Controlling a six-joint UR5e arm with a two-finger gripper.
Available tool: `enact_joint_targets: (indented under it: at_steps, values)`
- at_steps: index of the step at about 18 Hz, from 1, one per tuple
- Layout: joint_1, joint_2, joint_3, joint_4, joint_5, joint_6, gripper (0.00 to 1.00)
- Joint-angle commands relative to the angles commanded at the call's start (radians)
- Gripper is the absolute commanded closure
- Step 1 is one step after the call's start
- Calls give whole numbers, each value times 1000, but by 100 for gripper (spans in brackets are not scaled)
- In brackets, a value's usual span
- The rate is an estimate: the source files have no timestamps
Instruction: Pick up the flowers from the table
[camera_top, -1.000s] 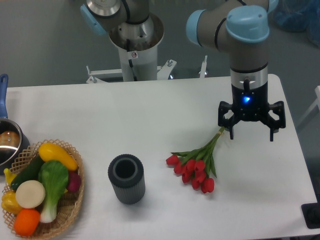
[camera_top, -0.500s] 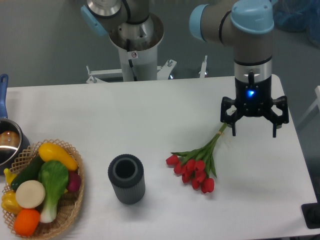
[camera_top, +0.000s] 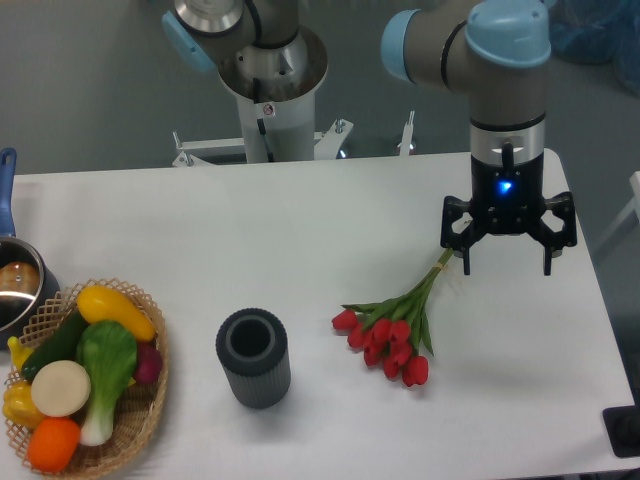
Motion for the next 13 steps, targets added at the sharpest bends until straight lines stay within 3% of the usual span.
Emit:
enact_joint_targets:
  at_steps: [3,6,13]
  values:
    - [11,0,-84,-5,9,164,0]
    - [26,0,-143,-15,14,186,0]
    - [60,-43,-173,-51,97,275,0]
